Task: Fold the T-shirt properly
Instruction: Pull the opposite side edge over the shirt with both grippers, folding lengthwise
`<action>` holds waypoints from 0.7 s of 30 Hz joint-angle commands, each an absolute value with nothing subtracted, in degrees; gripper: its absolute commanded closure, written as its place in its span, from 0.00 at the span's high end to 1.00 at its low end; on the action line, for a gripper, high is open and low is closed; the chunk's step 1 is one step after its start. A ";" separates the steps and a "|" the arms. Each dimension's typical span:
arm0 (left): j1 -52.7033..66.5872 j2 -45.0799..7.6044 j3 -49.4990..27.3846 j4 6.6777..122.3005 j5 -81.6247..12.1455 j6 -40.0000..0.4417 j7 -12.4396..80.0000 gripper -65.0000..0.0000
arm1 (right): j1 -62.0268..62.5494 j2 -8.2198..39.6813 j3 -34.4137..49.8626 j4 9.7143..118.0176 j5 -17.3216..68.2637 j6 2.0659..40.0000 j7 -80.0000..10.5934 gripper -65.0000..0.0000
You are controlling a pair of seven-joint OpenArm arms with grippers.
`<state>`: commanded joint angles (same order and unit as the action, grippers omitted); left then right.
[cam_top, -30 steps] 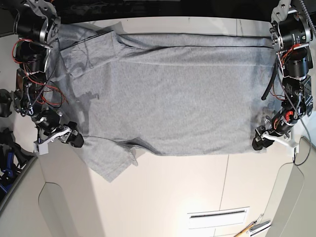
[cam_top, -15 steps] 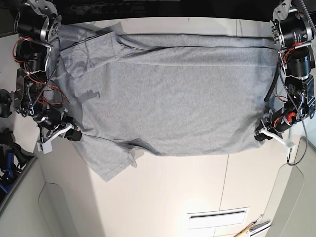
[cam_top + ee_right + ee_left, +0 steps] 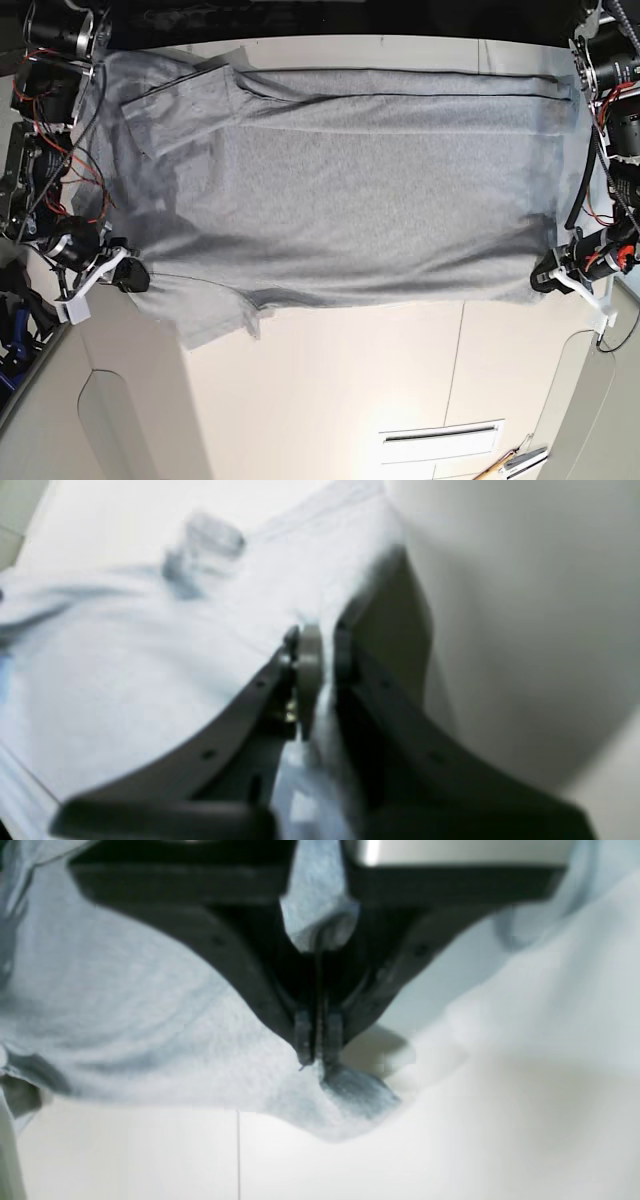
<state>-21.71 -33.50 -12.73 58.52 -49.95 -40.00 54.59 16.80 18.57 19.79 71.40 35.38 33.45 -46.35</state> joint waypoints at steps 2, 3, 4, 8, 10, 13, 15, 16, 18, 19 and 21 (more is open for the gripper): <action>-21.56 -34.17 -12.71 59.18 -51.70 -40.00 56.45 0.00 | 14.31 19.77 19.86 73.93 36.58 33.45 -46.28 0.00; -21.23 -34.30 -12.73 59.77 -53.04 -40.00 57.69 0.00 | 13.17 20.34 19.90 75.05 37.58 33.45 -46.30 0.00; -20.58 -34.30 -12.71 60.82 -54.19 -40.00 58.83 0.00 | 12.01 20.84 20.08 75.99 38.20 33.45 -46.35 0.00; -15.07 -34.59 -12.73 68.75 -55.46 -40.00 61.04 0.00 | 8.05 21.65 21.15 79.05 38.83 33.45 -46.37 0.00; -11.64 -34.92 -12.84 73.43 -55.48 -40.00 61.89 0.00 | 6.28 21.91 21.74 79.88 39.05 33.45 -46.33 0.00; -6.57 -36.36 -12.88 79.02 -55.27 -40.00 61.98 0.00 | 4.01 21.89 23.07 80.53 39.13 33.47 -46.33 0.00; -3.29 -37.19 -12.88 81.82 -55.05 -40.00 62.00 0.00 | 2.42 21.89 24.36 80.68 40.34 33.50 -46.37 0.00; -1.69 -37.34 -12.88 83.02 -55.05 -40.00 62.00 0.00 | 1.65 21.91 25.04 80.68 41.19 33.50 -46.39 0.00; 0.93 -37.30 -12.88 84.79 -55.02 -40.00 61.95 0.00 | 0.01 21.89 26.24 80.68 42.30 33.50 -46.39 0.00; 1.91 -37.28 -12.88 85.23 -55.05 -40.00 61.95 0.00 | -0.80 21.89 26.63 80.68 42.76 33.50 -46.37 0.00; 3.20 -37.28 -12.88 85.41 -54.98 -40.00 61.95 0.00 | -2.31 21.87 26.87 80.66 43.09 33.47 -46.33 0.00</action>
<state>3.20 -37.28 -12.88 85.41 -54.98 -40.00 61.95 -2.31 21.87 26.87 80.66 43.09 33.47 -46.33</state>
